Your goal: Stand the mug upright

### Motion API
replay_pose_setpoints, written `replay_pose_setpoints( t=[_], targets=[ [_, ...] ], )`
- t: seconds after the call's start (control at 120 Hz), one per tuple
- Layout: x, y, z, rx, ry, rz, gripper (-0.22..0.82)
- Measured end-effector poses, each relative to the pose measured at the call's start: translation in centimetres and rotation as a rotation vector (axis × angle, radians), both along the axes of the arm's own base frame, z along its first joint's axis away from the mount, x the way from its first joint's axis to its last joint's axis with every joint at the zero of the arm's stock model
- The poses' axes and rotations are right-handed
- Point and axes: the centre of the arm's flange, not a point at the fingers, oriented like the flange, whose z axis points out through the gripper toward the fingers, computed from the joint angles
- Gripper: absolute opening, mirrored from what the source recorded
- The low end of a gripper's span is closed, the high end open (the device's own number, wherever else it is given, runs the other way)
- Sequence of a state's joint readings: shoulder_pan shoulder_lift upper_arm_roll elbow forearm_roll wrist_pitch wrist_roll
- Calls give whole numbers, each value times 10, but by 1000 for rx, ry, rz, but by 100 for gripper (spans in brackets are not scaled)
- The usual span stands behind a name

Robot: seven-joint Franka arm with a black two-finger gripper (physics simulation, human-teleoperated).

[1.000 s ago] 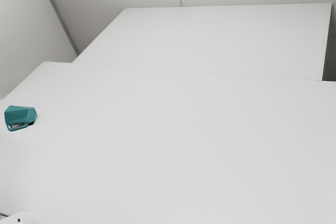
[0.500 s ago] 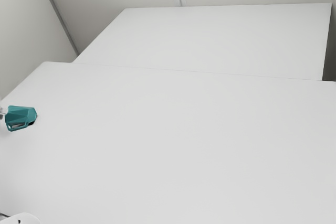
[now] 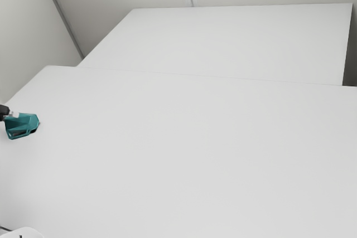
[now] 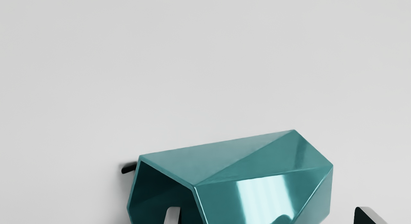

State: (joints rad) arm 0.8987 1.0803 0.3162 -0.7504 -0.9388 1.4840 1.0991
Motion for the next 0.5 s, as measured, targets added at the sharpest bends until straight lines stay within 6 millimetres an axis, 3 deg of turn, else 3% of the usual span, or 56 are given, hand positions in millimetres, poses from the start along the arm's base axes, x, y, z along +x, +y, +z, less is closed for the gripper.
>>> replay_pose_setpoints(
  t=[0.2, 0.5],
  targets=[
    [5, -4, -6, -9, -2, 0, 56],
    [11, -8, -6, -13, -6, -5, 35]
  ],
)
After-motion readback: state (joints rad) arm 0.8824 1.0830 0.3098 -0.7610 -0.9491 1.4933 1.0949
